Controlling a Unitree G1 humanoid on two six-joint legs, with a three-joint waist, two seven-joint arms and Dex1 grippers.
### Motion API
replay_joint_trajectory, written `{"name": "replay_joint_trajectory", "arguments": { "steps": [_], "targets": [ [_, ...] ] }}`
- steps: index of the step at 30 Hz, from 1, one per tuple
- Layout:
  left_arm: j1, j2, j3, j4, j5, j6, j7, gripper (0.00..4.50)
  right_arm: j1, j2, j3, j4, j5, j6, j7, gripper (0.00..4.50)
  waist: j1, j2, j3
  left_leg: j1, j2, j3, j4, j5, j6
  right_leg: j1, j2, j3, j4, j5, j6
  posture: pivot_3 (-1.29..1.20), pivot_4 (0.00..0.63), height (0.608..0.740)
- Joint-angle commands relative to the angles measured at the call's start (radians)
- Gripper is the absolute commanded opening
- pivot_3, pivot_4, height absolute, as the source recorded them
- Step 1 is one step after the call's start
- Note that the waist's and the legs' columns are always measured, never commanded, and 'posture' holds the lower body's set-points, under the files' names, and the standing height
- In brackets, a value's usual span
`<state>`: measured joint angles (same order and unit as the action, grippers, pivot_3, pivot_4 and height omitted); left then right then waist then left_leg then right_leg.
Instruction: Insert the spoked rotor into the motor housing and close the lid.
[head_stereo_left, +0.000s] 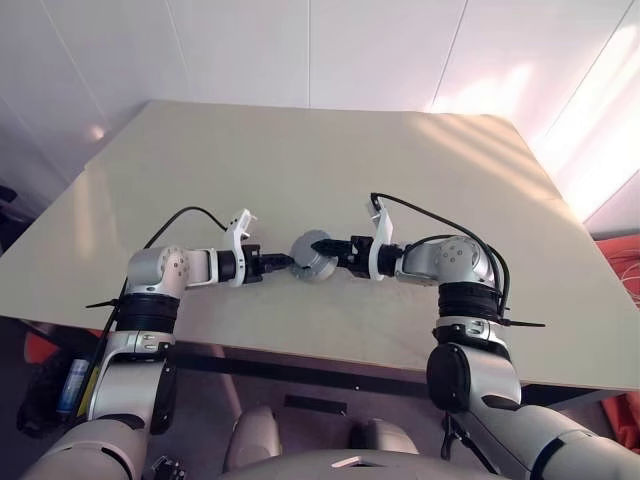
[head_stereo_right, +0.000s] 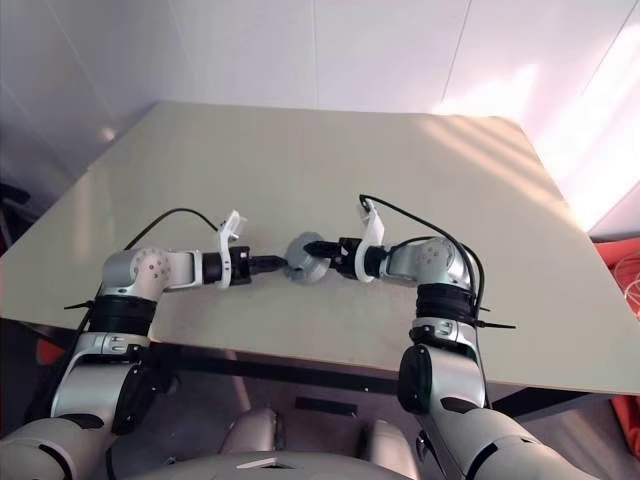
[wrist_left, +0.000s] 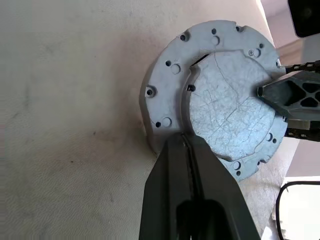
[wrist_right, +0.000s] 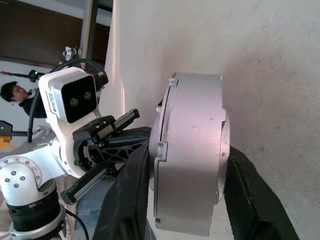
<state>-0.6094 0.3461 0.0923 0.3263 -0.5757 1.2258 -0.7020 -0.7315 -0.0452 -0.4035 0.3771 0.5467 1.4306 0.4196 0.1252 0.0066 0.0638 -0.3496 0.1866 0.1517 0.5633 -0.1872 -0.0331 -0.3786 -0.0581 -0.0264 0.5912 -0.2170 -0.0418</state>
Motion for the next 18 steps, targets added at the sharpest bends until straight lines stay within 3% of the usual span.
{"name": "replay_joint_trajectory", "arguments": {
  "steps": [1, 13, 18],
  "targets": [
    [0.0, -0.012, -0.017, 0.011, 0.006, 0.003, 0.01, 0.0, -0.008, 0.001, 0.032, -0.005, 0.018, -0.019, 0.006, 1.96, 0.0, 0.0, 0.0, 0.0, 0.0, 0.0, 0.0, 0.0, 0.0, 0.0, 0.0, 0.0, 0.0, 0.0, 0.0, 0.0, 0.0, 0.74],
    [0.0, -0.013, -0.003, 0.009, 0.005, -0.018, 0.012, 0.0, -0.028, -0.015, 0.026, 0.07, 0.014, -0.075, -0.016, 1.96, -0.001, 0.0, 0.0, 0.003, 0.0, 0.0, 0.0, 0.001, -0.002, 0.002, 0.0, 0.0, 0.001, 0.0, 0.0, 0.0, 0.0, 0.74],
    [0.015, -0.044, 0.116, -0.043, -0.075, -0.108, -0.022, 0.0, -0.09, 0.007, -0.098, 0.16, 0.063, -0.11, -0.078, 1.96, -0.002, 0.0, 0.0, 0.001, 0.0, 0.0, 0.0, 0.002, -0.002, 0.001, 0.0, 0.0, 0.002, 0.001, -0.001, 0.0, 0.0, 0.74]
  ]
}}
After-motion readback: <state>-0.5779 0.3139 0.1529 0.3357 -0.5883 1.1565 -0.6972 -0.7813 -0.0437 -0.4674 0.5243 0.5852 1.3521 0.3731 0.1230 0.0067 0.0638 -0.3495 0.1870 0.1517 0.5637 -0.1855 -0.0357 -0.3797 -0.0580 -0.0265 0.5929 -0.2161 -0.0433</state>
